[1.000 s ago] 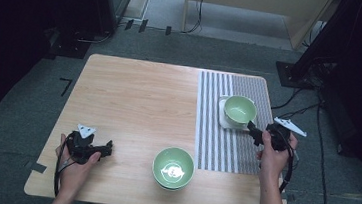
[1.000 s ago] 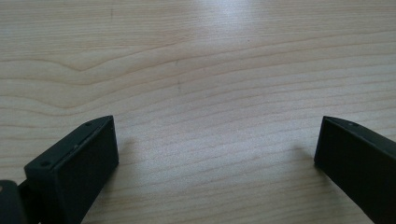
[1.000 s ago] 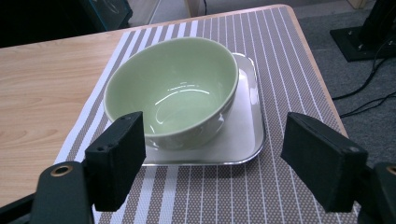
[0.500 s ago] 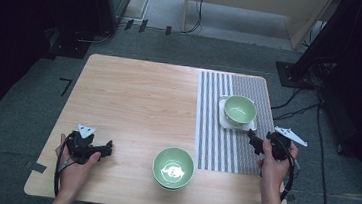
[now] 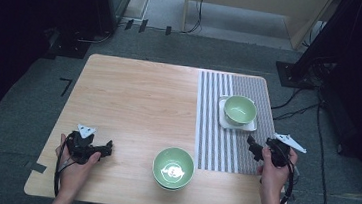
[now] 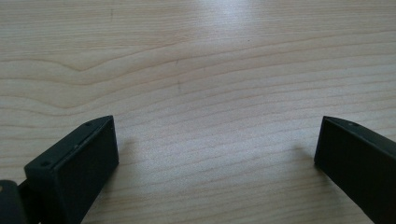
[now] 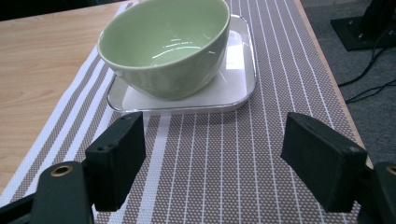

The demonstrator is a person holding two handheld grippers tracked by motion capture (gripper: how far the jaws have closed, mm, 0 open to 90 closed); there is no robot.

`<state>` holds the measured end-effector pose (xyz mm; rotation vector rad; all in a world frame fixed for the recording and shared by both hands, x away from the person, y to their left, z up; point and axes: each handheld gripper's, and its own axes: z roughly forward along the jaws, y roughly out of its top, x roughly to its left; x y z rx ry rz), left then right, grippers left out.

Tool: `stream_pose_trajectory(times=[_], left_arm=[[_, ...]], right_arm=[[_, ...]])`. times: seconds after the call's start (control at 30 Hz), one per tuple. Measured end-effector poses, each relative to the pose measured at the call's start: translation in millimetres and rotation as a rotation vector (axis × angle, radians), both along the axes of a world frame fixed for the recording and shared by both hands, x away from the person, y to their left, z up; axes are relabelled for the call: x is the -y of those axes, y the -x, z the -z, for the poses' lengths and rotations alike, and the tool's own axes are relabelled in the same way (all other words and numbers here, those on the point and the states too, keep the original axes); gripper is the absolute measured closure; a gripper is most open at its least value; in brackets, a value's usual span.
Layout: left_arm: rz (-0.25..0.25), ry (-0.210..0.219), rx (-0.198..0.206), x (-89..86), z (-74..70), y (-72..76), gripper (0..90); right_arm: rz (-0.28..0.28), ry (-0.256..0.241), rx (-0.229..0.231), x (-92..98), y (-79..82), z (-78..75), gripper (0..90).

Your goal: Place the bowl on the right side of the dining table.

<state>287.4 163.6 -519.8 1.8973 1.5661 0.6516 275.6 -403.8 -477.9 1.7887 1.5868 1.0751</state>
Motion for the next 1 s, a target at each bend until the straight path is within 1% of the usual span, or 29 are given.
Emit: stream_pose_trajectory(times=[0.3, 0.5, 0.77, 1.0], left_arm=[[-0.001, 0.001, 0.001, 0.1, 0.0, 0.0, 0.0], [-0.001, 0.001, 0.001, 0.1, 0.0, 0.0, 0.0], [0.0, 0.0, 0.0, 0.0, 0.0, 0.0, 0.0], [0.0, 0.0, 0.0, 0.0, 0.0, 0.0, 0.0]], right_arm=[[0.002, 0.004, -0.01, 2.3, 6.9, 7.5, 22.2], [0.001, 0.003, -0.012, 3.6, 11.0, 10.1, 22.2], [0.006, 0.005, -0.027, 7.0, 16.4, 15.1, 22.2], [-0.001, 0.01, -0.03, 7.6, 20.5, 18.3, 22.2]])
